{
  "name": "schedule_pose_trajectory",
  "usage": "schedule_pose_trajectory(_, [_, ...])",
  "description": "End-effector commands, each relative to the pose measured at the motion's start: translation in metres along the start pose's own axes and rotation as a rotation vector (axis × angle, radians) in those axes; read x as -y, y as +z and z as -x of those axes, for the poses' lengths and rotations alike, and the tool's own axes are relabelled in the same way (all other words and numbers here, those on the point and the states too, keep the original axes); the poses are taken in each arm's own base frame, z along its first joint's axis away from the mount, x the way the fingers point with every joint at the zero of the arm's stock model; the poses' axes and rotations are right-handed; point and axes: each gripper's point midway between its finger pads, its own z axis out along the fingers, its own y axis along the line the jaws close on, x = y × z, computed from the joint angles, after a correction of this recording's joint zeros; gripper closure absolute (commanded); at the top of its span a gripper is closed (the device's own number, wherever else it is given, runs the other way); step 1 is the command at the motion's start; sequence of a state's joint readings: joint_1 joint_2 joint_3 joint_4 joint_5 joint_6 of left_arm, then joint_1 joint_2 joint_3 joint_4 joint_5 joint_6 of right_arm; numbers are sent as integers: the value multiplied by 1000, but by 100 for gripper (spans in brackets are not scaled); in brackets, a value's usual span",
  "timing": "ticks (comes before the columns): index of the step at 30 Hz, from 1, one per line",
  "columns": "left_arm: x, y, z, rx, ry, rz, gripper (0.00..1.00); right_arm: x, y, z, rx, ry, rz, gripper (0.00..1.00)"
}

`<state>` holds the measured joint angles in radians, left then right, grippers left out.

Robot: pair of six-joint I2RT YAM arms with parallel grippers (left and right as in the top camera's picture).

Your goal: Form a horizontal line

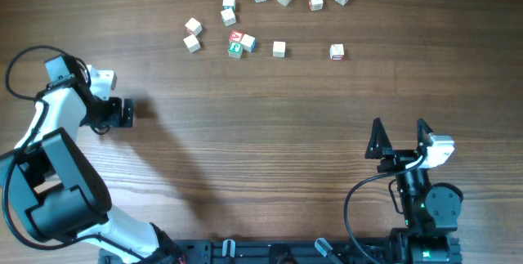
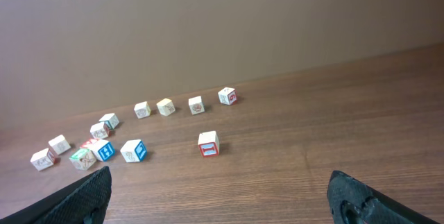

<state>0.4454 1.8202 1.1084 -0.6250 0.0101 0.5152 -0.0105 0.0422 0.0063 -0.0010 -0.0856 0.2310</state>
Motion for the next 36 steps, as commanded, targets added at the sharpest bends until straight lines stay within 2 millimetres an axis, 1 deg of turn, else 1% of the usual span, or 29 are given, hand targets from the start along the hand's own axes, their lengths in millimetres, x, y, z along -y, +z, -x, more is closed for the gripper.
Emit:
schedule_pose_trajectory(1, [-13, -78, 61, 222, -72, 33, 0, 1, 0, 1, 4, 8, -5, 0])
schedule_pose_trajectory(2, [-13, -97, 71, 266, -80, 28, 0, 1, 0, 1, 4, 8, -6, 0])
schedule_pose_trajectory(4, [-5, -153, 92, 389, -99, -14, 0, 1, 0, 1, 4, 8, -6, 0])
schedule_pose_trajectory(5, [2, -182, 100, 450, -106, -49, 0, 1, 0, 1, 4, 8, -6, 0])
schedule_pose_trajectory(7, [22, -237, 108, 569, -121, -149, 0, 1, 0, 1, 4, 8, -6, 0])
schedule_pose_trajectory(9, [47, -287, 111, 689, -112, -277, 0, 1, 0, 1, 4, 8, -6, 0])
schedule_pose_trajectory(11, [72, -327, 104, 781, -78, -396, 0, 1, 0, 1, 4, 8, -6, 0])
schedule_pose_trajectory(12, [82, -344, 99, 821, -52, -437, 0, 1, 0, 1, 4, 8, -6, 0])
schedule_pose_trajectory(13, [95, -368, 95, 891, 3, -482, 0, 1, 0, 1, 4, 8, -6, 0])
schedule_pose_trajectory(16, [107, -403, 92, 1001, 66, -519, 0, 1, 0, 1, 4, 8, -6, 0])
schedule_pose_trajectory(18, [114, -416, 98, 1044, 80, -535, 0, 1, 0, 1, 4, 7, -6, 0])
schedule_pose_trajectory(19, [121, -419, 104, 1060, 97, -552, 0, 1, 0, 1, 4, 8, -5, 0])
schedule_pose_trajectory(21, [131, -415, 116, 1058, 105, -559, 0, 1, 0, 1, 4, 8, -6, 0])
schedule_pose_trajectory(22, [135, -408, 126, 1043, 83, -550, 0, 1, 0, 1, 4, 8, -6, 0])
schedule_pose_trajectory(23, [140, -394, 139, 1015, 47, -524, 0, 1, 0, 1, 4, 8, -6, 0])
schedule_pose_trajectory(26, [157, -357, 166, 943, 1, -441, 0, 1, 0, 1, 4, 8, -6, 0])
schedule_pose_trajectory(27, [171, -327, 184, 893, -23, -380, 0, 1, 0, 1, 4, 8, -6, 0])
schedule_pose_trajectory(30, [193, -282, 204, 828, -28, -316, 0, 1, 0, 1, 4, 8, -6, 0])
schedule_pose_trajectory(31, [199, -260, 211, 795, -42, -291, 0, 1, 0, 1, 4, 8, -6, 0])
schedule_pose_trajectory(33, [203, -220, 221, 729, -100, -248, 0, 3, 0, 2, 7, 7, -15, 0])
schedule_pose_trajectory(36, [199, -166, 226, 636, -212, -208, 0, 4, 0, 1, 7, 8, -20, 0])
